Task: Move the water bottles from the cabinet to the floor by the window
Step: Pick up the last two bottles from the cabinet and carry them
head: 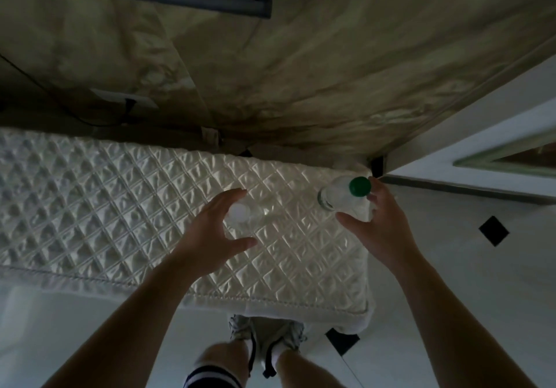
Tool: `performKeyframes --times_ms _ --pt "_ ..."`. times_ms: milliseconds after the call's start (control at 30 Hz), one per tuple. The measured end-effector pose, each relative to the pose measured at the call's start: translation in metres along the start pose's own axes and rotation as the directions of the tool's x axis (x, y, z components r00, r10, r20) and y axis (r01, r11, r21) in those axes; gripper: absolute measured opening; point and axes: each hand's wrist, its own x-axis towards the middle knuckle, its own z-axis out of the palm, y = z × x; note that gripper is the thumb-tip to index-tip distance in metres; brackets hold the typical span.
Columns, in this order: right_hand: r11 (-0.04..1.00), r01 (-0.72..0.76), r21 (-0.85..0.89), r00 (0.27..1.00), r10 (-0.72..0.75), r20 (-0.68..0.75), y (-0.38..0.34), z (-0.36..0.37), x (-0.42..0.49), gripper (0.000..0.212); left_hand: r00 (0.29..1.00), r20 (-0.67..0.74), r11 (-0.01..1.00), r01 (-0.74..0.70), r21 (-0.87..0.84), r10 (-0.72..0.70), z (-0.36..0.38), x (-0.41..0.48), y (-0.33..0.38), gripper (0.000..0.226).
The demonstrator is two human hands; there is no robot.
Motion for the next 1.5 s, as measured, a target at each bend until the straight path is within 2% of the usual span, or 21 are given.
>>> performKeyframes --times_ms 400,700,1333,1500 --pt "0.996 0.077 0.039 0.987 -0.071 -0.146 0.015 0.028 0.026 0.06 0.998 -0.07 0.992 -0.017 -0.128 0.008 0.02 0.021 -0.023 0.087" --pt "0.995 0.092 0.029 0.986 -0.087 -0.142 0.002 0.02 0.018 0.064 0.995 -0.1 0.994 -0.03 -0.11 0.019 0.0 0.015 -0.006 0.084" --pt "0.983 0.156 0.1 0.973 -0.135 -0.19 -0.121 -0.075 -0.107 0.066 0.973 -0.177 0.98 -0.171 -0.106 0.15 -0.13 -0.069 0.107 0.077" --pt "0.971 0.208 0.115 0.961 -0.181 -0.21 -0.161 -0.103 -0.15 0.055 0.963 -0.187 0.969 -0.217 -0.118 0.193 -0.164 -0.102 0.145 0.08"
